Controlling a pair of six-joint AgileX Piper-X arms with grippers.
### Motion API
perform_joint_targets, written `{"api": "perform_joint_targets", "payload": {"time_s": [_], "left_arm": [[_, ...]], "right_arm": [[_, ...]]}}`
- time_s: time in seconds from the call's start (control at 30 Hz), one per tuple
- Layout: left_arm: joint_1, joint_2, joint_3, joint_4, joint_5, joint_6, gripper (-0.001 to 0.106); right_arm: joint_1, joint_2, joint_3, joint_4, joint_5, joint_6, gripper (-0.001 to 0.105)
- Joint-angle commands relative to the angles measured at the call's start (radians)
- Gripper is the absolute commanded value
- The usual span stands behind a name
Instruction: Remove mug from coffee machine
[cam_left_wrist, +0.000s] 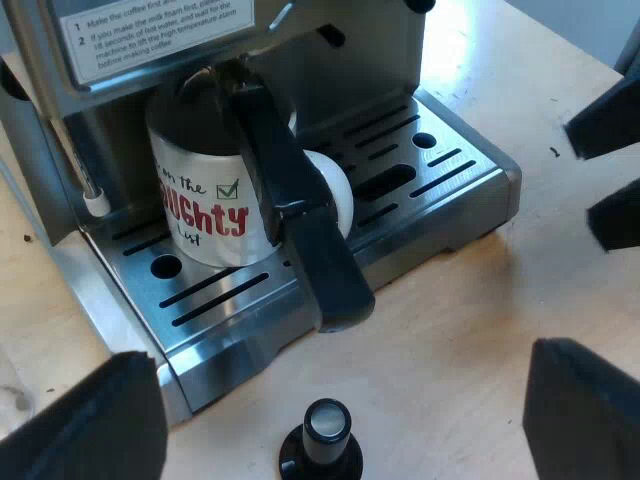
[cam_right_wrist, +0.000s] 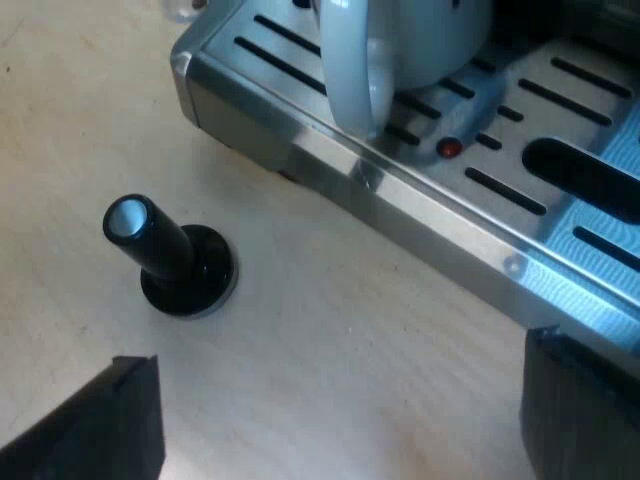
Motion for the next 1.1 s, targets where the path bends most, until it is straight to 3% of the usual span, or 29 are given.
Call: {"api": "perform_joint_targets", "payload": {"time_s": [0.03,0.6,1.1], "left_arm": [[-0.007,-0.003,-0.007,-0.009,0.002,0.005,0.083],[-0.007,-0.003,-0.007,-0.009,0.002,0.005,0.083],[-0.007,-0.003,-0.007,-0.009,0.002,0.005,0.083]], "right_arm": [[0.001,0.008,0.012,-0.051,-0.008,-0.006,0.074],[0.001,0.016,0.254,-0.564,0.004,0.057,0.074],[0.001,0.136,0.304,-0.848,-0.017,0.057,0.074]]}}
